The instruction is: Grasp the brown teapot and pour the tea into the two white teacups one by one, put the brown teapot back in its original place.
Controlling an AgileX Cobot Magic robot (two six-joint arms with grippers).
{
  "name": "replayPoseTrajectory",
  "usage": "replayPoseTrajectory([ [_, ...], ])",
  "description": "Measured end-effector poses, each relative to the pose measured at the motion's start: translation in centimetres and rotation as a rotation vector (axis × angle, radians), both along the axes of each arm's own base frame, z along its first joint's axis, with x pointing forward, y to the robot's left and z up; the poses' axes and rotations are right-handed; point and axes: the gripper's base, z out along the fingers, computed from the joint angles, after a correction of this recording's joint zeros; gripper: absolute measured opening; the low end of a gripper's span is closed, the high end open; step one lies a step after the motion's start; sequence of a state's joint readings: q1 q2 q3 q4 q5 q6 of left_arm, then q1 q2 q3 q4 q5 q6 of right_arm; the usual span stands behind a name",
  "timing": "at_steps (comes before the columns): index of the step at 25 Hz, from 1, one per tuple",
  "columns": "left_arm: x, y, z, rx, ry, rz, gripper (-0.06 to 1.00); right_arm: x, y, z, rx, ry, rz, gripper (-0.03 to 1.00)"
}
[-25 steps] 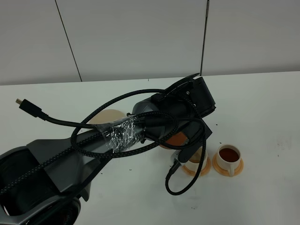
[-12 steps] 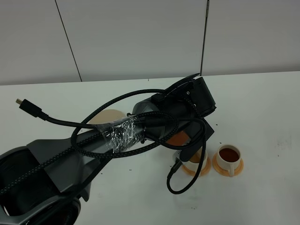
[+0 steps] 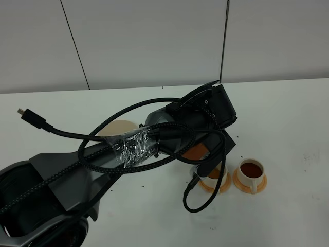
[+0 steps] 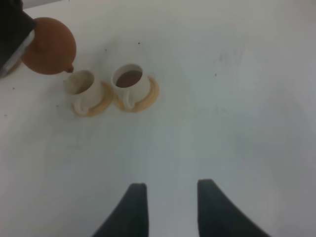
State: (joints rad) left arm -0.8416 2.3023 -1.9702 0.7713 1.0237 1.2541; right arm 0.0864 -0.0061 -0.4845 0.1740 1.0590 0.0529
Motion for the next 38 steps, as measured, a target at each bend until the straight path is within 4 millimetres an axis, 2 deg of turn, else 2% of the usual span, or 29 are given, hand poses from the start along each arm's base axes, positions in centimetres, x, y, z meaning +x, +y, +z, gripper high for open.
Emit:
replayPoseTrajectory([
  [14,-0.28,-0.53,-0.01,-0.015,-0.004,-0.021,0.17,0.0,0.0,0.0,0.0,0.0,0.0,0.24],
  [38,-0.37,-0.32,-0.03,0.017,0.011,-0.022,0.17,0.0,0.0,0.0,0.001,0.0,0.0,0.24],
])
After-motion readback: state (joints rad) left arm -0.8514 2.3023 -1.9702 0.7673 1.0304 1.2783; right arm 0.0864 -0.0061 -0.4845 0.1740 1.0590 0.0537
